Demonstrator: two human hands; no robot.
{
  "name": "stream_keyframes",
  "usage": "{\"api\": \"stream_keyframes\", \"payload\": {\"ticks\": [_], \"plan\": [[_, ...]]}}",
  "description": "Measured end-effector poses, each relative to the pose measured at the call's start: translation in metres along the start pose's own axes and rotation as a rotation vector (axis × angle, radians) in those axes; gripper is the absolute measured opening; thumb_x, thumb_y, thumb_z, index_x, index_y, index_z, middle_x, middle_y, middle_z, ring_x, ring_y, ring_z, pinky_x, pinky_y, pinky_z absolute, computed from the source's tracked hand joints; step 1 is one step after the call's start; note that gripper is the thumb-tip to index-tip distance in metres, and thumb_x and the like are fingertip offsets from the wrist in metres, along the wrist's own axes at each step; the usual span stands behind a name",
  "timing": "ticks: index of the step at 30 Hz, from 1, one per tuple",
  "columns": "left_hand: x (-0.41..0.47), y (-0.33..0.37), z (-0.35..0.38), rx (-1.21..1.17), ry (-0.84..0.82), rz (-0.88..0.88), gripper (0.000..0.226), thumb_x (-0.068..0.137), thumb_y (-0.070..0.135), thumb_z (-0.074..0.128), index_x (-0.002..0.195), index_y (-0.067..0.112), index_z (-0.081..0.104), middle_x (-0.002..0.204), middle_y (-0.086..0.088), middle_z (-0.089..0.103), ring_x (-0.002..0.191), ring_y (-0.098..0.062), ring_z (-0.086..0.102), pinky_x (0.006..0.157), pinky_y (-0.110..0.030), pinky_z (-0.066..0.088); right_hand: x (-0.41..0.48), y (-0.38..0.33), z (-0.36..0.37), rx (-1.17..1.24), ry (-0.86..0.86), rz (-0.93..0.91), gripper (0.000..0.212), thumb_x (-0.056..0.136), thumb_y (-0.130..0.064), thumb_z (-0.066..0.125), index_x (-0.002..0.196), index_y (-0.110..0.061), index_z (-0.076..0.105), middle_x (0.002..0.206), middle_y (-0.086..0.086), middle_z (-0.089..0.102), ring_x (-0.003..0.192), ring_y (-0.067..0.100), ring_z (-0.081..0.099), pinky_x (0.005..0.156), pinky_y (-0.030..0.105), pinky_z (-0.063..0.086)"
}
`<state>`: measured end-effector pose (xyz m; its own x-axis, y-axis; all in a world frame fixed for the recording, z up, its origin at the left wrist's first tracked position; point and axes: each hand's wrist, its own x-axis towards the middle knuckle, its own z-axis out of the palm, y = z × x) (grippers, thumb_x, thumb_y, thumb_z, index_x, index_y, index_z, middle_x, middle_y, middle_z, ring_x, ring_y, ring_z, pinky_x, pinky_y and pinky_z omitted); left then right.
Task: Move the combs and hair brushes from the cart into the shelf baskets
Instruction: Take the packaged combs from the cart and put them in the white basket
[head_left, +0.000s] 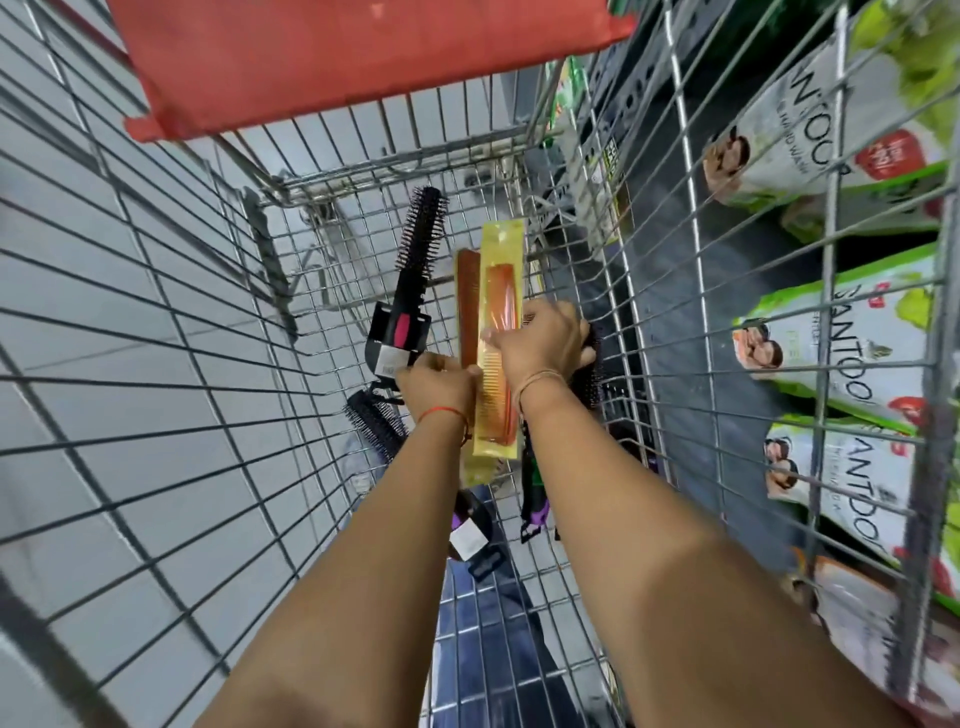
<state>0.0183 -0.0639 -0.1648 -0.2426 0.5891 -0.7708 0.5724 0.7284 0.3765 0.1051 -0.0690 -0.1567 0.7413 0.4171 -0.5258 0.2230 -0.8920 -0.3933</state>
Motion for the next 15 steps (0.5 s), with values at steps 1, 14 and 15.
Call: {"api": "stream_keyframes", "payload": {"ticks": [1, 14, 15], "plan": [[-0.002, 0.001, -0.002, -0.047, 0.009, -0.002, 0.010, 0.082, 0.011, 0.061, 0.075, 0.016, 0.056, 0.089, -0.004, 0.061, 0.098, -0.032, 0.062, 0.076, -0.026, 0.042, -0.001, -0.001, -0.003, 0.067, 0.015, 0.002, 0.040, 0.061, -0.031, 0.080, 0.095, -0.018, 0.065, 0.122, 0.002, 0.058, 0.118, 0.024, 0.041, 0.084, 0.035, 0.023], [-0.039, 0.055, -0.050, -0.163, 0.262, 0.293, 0.025, 0.093, 0.029, 0.044, 0.095, 0.005, 0.052, 0.108, -0.026, 0.064, 0.101, -0.037, 0.059, 0.070, -0.028, 0.034, -0.061, -0.030, -0.052, 0.639, 0.122, -0.230, 0.027, 0.086, -0.021, 0.059, 0.108, -0.010, 0.047, 0.073, -0.005, 0.061, 0.056, 0.006, 0.055, 0.051, 0.018, 0.043], [-0.045, 0.058, -0.056, -0.136, 0.246, 0.311, 0.030, 0.093, 0.031, 0.043, 0.098, 0.004, 0.055, 0.110, -0.027, 0.063, 0.103, -0.037, 0.058, 0.073, -0.030, 0.037, -0.069, -0.030, -0.057, 0.734, 0.144, -0.178, 0.028, 0.088, -0.020, 0.057, 0.112, -0.012, 0.046, 0.084, 0.002, 0.065, 0.065, 0.014, 0.060, 0.059, 0.022, 0.046]]}}
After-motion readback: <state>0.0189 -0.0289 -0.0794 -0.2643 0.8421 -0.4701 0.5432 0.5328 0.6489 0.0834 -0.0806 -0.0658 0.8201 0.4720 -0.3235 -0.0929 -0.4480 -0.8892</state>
